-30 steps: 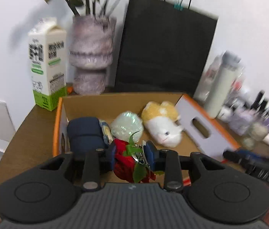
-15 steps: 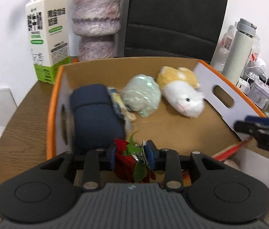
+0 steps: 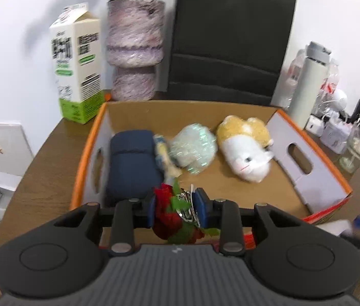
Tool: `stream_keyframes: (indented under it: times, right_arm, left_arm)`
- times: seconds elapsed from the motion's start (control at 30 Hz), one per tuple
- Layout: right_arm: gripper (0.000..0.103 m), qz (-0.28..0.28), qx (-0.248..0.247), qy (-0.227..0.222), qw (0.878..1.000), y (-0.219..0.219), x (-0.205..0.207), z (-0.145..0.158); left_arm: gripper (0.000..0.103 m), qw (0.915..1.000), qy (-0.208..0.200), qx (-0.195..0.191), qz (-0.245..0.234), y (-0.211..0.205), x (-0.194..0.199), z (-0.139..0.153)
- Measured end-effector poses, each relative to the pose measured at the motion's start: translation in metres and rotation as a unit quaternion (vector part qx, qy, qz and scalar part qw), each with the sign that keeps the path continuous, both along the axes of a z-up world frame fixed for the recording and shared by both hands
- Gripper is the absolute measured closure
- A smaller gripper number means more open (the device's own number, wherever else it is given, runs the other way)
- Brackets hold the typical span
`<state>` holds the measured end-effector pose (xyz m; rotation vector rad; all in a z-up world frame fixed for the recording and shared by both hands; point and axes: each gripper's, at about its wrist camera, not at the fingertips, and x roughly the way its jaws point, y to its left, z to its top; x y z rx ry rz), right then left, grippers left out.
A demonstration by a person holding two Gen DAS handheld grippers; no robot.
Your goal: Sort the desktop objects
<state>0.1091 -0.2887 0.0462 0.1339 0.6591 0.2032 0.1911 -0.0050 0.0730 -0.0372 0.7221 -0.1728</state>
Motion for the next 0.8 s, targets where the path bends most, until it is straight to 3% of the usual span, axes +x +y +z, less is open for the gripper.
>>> stream_keyframes:
  times: [0.03,0.13,0.33,0.43,0.5,0.67,0.73,0.8]
  right_arm:
    - [0.024,-0.016,-0.006,0.014,1.0,0.003,0.002,-0.006]
    - [0.016,-0.003,0.031,0.016,0.999,0.016,0.001,-0.018]
    - [0.018,-0.033,-0.032,0.012,0.999,0.053,0.006,-0.029]
    - [0.02,-0.029,-0.026,0.017,0.999,0.049,-0.001,-0.025]
    - [0.02,-0.027,-0.008,0.01,1.0,0.038,-0.014,-0.015]
    - [0.02,-0.004,0.054,-0.055,0.997,0.013,-0.046,0.038]
    - [0.02,0.01,0.053,-0.082,0.995,0.016,-0.034,0.064]
    - [0.02,0.027,0.014,-0.08,0.996,0.028,0.004,0.08]
  left_arm:
    - [0.072,1.0,-0.001,-0.001,-0.003,-0.006,0.003,0.003]
    - [0.072,1.0,-0.001,0.0,-0.009,-0.021,0.013,0.009]
    - [0.071,0.9997,0.016,0.017,-0.003,-0.035,0.043,0.001]
    - [0.072,0.9997,0.019,0.014,-0.005,-0.035,0.045,-0.004]
    - [0.072,0.9997,0.019,0.011,-0.006,-0.033,0.045,-0.004]
    - [0.071,0.9997,0.017,0.013,-0.011,-0.037,0.055,-0.005]
    - [0.071,0.999,0.042,0.007,-0.015,-0.044,0.067,-0.011]
    - [0.071,0.998,0.059,0.011,-0.018,-0.051,0.075,-0.015]
